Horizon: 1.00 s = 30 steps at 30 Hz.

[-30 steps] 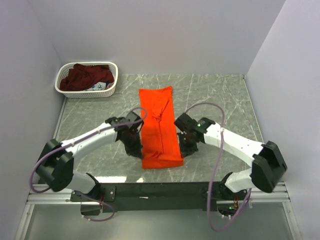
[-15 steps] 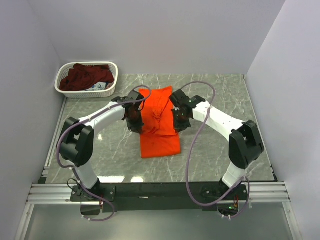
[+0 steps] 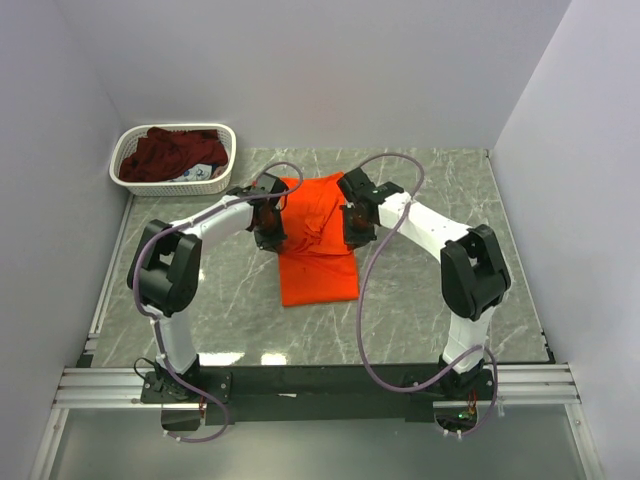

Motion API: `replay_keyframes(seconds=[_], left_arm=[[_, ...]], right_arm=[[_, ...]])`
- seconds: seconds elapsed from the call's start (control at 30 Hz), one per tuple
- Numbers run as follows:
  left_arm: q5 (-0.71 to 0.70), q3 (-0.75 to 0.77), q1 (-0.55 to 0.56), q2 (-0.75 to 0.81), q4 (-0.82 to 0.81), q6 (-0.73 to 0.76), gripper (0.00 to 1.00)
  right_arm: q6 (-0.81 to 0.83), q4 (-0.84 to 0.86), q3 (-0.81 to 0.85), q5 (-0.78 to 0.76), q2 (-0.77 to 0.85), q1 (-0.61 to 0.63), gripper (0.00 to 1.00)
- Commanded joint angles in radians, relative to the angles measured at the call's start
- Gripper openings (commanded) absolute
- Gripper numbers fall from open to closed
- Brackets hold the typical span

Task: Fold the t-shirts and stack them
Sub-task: Fold the tshirt

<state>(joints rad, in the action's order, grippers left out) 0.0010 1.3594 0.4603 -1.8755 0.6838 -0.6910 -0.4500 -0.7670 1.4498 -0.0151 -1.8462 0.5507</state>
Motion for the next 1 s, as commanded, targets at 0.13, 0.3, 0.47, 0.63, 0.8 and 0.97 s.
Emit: replay_keyframes(seconds=[0.13, 0.3, 0.47, 0.63, 0.8, 0.97], left_arm=[[-0.065, 0.067, -0.011, -0.016, -0.076, 0.05, 0.01], [-0.075, 0.063, -0.011, -0.034, -0.122, 0.059, 0.01], [-0.102, 0.047, -0.011, -0.062, -0.142, 0.047, 0.02], [-0.128, 0.024, -0.012, -0.082, -0.179, 0.035, 0.15], [-0.145, 0.017, -0.011, -0.068, -0.207, 0.025, 0.27], [-0.18, 0.012, -0.011, 0.004, -0.185, 0.001, 0.43]], right_arm=[[0.024, 0.057, 0.061, -0.028, -0.036, -0.023, 0.0], [0.016, 0.084, 0.04, -0.031, -0.057, -0.029, 0.0], [0.007, 0.143, 0.02, -0.042, -0.09, -0.029, 0.0], [0.002, 0.19, 0.011, -0.052, -0.122, -0.031, 0.0], [-0.003, 0.221, -0.005, -0.072, -0.125, -0.031, 0.03], [0.019, 0.21, 0.02, -0.049, -0.085, -0.031, 0.23]])
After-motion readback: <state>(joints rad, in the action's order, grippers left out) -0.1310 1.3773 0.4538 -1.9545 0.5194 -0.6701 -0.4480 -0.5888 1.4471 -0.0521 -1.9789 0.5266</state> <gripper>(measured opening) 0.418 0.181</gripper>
